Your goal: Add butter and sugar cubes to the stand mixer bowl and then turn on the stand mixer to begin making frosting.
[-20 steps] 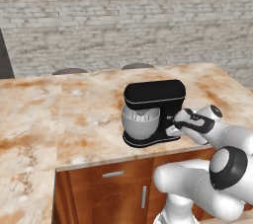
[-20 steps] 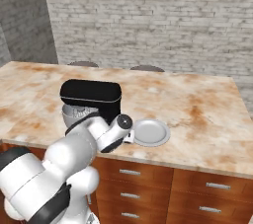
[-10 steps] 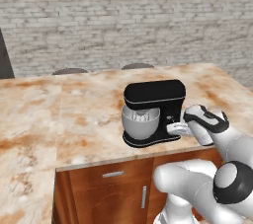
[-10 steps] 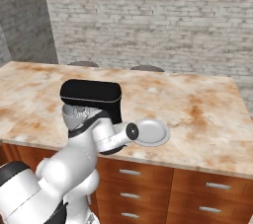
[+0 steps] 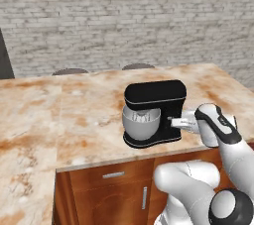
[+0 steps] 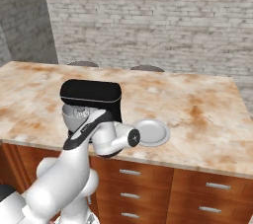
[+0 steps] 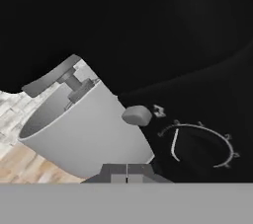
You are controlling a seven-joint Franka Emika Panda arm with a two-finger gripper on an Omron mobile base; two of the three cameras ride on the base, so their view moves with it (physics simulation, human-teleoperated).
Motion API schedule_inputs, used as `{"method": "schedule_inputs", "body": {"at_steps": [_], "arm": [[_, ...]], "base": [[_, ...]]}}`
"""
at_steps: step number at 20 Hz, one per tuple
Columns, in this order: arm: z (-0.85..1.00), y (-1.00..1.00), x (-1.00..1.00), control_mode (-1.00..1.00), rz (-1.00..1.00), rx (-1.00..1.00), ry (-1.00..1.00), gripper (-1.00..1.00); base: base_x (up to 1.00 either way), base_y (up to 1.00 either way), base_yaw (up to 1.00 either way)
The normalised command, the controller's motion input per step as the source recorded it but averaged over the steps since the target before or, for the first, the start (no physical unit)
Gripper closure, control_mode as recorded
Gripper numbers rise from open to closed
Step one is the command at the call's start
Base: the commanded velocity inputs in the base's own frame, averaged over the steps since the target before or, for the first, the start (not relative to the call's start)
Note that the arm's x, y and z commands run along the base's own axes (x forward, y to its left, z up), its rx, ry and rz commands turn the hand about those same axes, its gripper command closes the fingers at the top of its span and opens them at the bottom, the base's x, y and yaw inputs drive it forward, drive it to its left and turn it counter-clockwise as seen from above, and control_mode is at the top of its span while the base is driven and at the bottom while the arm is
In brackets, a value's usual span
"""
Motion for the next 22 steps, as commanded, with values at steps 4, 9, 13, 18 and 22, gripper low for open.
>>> {"method": "schedule_inputs", "body": {"at_steps": [4,9,13,18,22], "arm": [[0.06,0.0,0.06,-1.0,-0.11,0.05,0.01,1.0],[-0.06,0.0,0.37,-1.0,-0.17,-0.01,0.2,1.0],[-0.14,0.0,0.3,-1.0,-0.14,-0.03,0.25,1.0],[-0.21,-0.22,0.2,-1.0,-0.12,0.0,0.18,1.0],[-0.09,-0.47,0.01,-1.0,-0.11,0.0,0.05,1.0]], "base": [[0.0,0.0,0.0],[0.0,0.0,0.0],[0.0,0.0,0.0],[0.0,0.0,0.0],[0.0,0.0,0.0]]}}
